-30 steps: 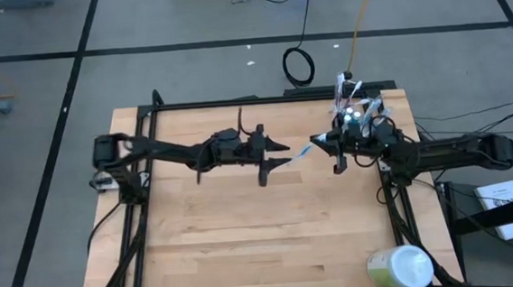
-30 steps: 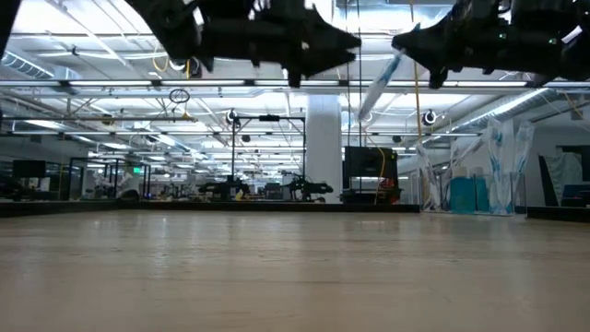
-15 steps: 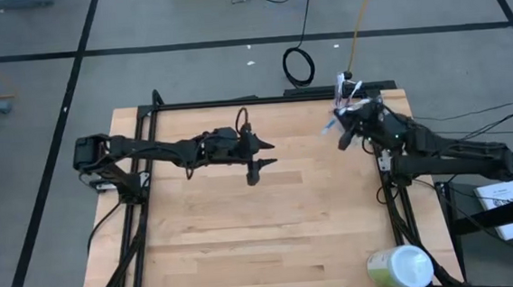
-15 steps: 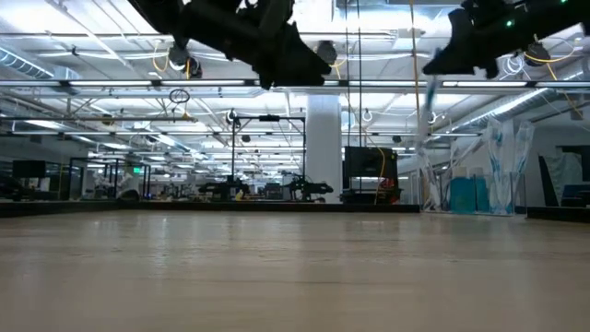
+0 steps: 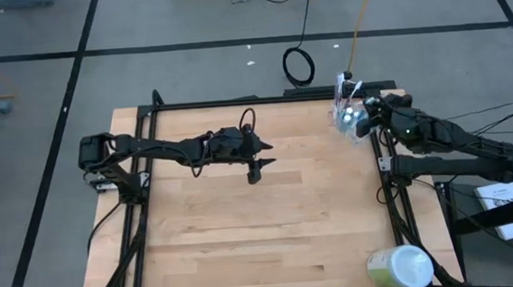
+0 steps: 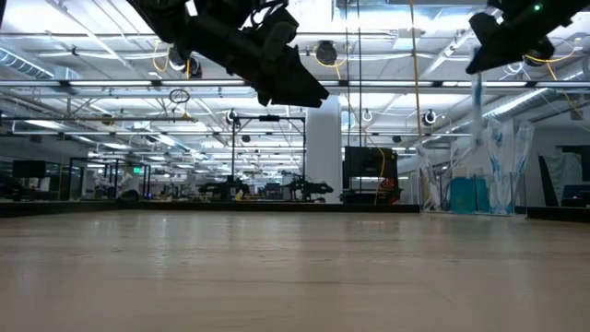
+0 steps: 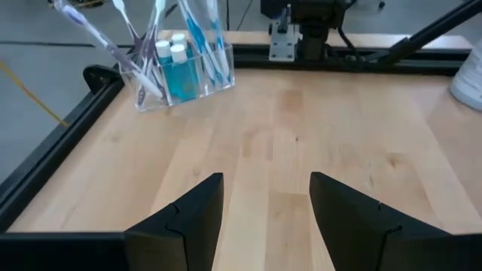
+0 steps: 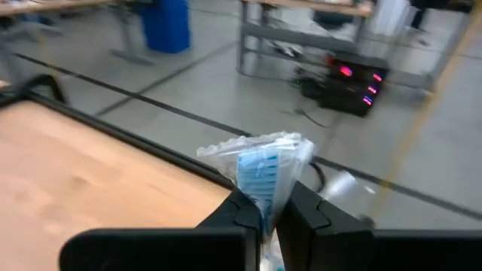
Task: Pick & Place toothbrushing station
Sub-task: Put the blue toothbrush into the right of the transparent organizer
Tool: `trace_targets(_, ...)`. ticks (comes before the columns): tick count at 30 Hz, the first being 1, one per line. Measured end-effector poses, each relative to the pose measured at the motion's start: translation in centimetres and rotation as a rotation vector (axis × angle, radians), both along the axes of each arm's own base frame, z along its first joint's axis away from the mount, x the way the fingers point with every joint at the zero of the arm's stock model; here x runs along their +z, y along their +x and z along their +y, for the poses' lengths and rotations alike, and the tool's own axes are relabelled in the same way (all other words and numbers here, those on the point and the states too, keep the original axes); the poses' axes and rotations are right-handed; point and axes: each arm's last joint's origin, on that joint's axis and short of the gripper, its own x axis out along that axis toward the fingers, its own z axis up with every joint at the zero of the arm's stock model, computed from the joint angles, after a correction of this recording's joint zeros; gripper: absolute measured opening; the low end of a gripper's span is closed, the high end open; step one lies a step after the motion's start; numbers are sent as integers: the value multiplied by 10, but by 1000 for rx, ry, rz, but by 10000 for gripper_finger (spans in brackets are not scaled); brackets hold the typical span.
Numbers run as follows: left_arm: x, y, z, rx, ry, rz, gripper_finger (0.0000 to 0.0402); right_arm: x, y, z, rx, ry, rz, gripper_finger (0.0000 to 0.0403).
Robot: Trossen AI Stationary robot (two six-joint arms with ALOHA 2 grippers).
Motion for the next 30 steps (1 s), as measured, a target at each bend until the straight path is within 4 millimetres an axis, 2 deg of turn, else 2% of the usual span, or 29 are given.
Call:
trace_targets(6, -2, 1, 0, -1, -1, 5, 200, -16, -14, 1, -172, 60, 59, 12)
trace_targets(18, -6, 4, 0, 2, -7, -3, 200, -50, -9, -2, -260, 88, 89, 12)
trace_targets(27, -6, 4, 0, 1, -7, 0, 200, -37, -3, -5, -228, -9, 55, 13)
trace_targets(30, -7, 4, 0, 0, -5, 6, 200, -36, -4, -6, -274, -49, 72, 14)
